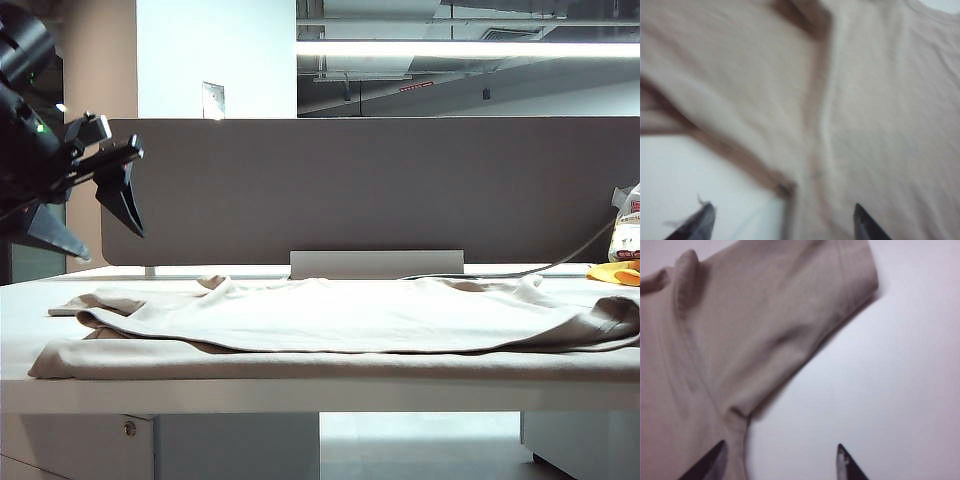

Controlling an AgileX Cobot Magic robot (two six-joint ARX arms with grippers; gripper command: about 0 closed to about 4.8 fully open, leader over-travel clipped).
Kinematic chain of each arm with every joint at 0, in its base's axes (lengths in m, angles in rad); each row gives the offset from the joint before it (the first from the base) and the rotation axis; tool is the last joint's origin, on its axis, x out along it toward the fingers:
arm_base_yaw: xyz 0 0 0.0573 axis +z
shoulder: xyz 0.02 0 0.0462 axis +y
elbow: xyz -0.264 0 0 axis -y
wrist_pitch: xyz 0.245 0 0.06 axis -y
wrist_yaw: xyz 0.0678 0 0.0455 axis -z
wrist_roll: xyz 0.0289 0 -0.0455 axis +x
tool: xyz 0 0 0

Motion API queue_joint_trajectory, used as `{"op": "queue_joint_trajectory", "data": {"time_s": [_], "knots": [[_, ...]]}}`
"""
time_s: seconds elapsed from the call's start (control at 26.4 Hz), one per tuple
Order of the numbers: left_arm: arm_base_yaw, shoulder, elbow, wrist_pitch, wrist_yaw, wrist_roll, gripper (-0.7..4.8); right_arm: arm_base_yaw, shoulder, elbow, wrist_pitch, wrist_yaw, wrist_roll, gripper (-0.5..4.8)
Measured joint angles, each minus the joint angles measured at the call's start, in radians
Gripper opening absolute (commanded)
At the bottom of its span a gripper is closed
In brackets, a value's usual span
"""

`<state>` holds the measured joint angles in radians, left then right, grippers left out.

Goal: Fold the bottom side of the T-shirt horizontally towards the center, about one-third of the way, then fold the sleeve back towards the center, creating a straight line along the edge of the T-shirt, and finally fold the bottom of the T-shirt up towards the top, creating a neat rectangle.

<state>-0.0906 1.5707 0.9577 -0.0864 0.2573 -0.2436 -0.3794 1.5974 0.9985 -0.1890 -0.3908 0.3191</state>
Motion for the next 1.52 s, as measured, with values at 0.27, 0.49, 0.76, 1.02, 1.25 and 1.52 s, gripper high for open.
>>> {"op": "queue_joint_trajectory", "data": {"time_s": [0.27, 0.49, 0.76, 1.02, 1.25, 1.52], "knots": [[0.055, 0.129, 0.119, -0.045, 0.003, 0.01, 3.45, 0.002, 0.146, 0.142, -0.031, -0.008, -0.003, 3.49], [0.1, 0.197, 0.214, -0.056, 0.006, 0.023, 3.45, 0.002, 0.248, 0.238, -0.05, -0.007, -0.003, 3.48], [0.144, 0.274, 0.308, -0.107, 0.001, 0.053, 3.45, 0.002, 0.355, 0.327, -0.056, 0.016, -0.003, 3.47], [0.145, 0.346, 0.397, -0.141, -0.032, 0.101, 3.45, 0.001, 0.422, 0.387, -0.056, 0.028, -0.003, 3.47], [0.145, 0.404, 0.446, -0.166, -0.065, 0.11, 3.45, 0.0, 0.428, 0.391, -0.043, 0.053, -0.007, 3.47], [0.174, 0.431, 0.447, -0.172, -0.102, 0.113, 3.44, -0.003, 0.432, 0.407, -0.031, 0.056, -0.011, 3.46]]}}
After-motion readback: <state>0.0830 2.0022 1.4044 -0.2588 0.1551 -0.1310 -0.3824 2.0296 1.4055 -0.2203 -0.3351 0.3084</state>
